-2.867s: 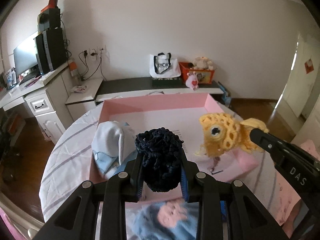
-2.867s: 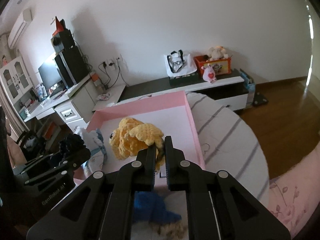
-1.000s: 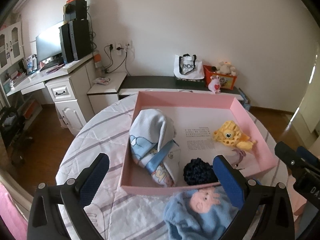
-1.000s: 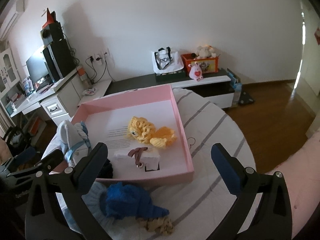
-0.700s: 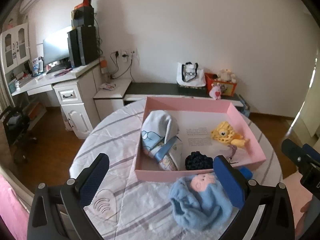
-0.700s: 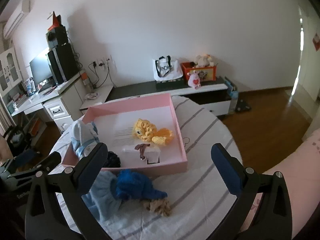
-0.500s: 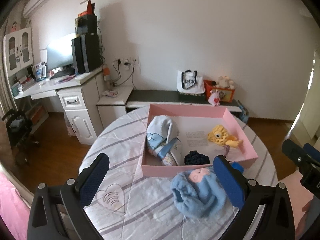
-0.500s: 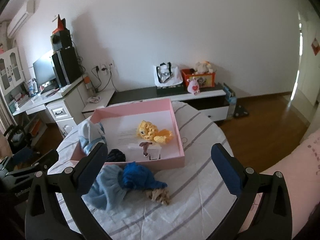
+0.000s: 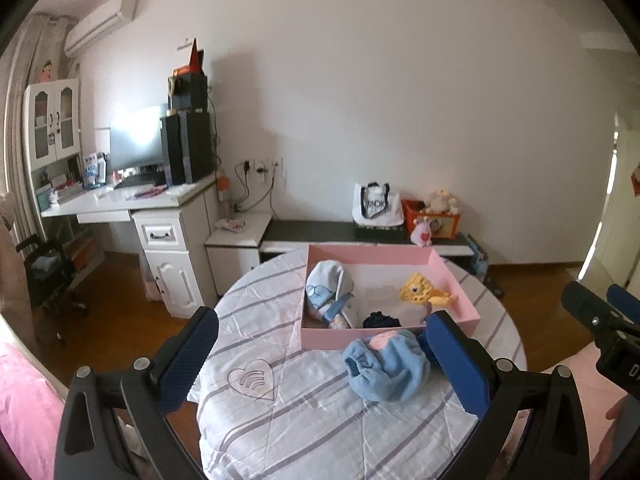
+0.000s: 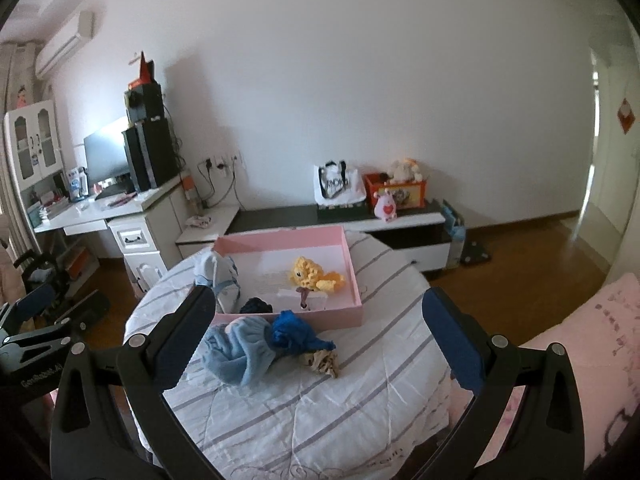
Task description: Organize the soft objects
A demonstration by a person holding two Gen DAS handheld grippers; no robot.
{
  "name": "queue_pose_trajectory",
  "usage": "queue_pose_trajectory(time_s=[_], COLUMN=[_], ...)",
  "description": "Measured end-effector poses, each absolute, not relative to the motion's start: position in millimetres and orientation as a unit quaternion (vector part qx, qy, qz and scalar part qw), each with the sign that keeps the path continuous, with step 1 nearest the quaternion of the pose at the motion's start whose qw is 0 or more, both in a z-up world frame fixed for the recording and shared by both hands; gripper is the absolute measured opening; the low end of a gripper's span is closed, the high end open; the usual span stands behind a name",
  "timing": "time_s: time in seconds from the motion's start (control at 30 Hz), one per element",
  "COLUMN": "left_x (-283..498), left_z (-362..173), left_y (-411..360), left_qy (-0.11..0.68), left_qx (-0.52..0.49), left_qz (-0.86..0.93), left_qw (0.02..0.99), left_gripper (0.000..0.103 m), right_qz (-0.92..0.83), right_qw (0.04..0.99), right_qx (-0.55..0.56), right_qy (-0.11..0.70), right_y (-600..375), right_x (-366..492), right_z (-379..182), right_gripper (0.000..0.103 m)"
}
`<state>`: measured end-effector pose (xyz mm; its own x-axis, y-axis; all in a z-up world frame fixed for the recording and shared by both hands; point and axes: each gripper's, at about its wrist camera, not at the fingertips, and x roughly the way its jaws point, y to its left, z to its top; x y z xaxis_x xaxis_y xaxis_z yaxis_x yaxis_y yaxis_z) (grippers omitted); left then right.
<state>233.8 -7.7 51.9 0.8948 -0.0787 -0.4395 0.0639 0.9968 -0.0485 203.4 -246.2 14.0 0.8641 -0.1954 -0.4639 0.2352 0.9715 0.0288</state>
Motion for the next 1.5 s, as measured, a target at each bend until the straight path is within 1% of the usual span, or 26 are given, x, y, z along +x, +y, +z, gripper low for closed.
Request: queue_pose_trajectory(time_s=[0.3,0.67,1.03,1.5], left_x=[176,129,109,113], left_z=[66,74,73,63], left_y=[-4,-9,-16,-21], left_qy=[0.186,0.15,0.125,0.122], left_qx=[-0.018,-0.017,-0.013,-0.012], left_qz=[-0.037,-0.035,-0.037,-0.04], left_qw=[0.982,0.988,0.991,0.992], left_gripper=[0.103,0.103,0.103,0.103], right_qz=[-0.103,-0.101,-0.109,-0.116], right_qw=[0.974,0.981,0.984,0.985], right_qx=[0.027,0.02,0.019,0.007], right_qy=[0.199,0.162,0.138,0.13], right_y=[-227,-212,-208,-202], right_x=[165,127,101,94], right_z=[36,54,62,66], right_gripper=[0.103,0.103,0.103,0.103])
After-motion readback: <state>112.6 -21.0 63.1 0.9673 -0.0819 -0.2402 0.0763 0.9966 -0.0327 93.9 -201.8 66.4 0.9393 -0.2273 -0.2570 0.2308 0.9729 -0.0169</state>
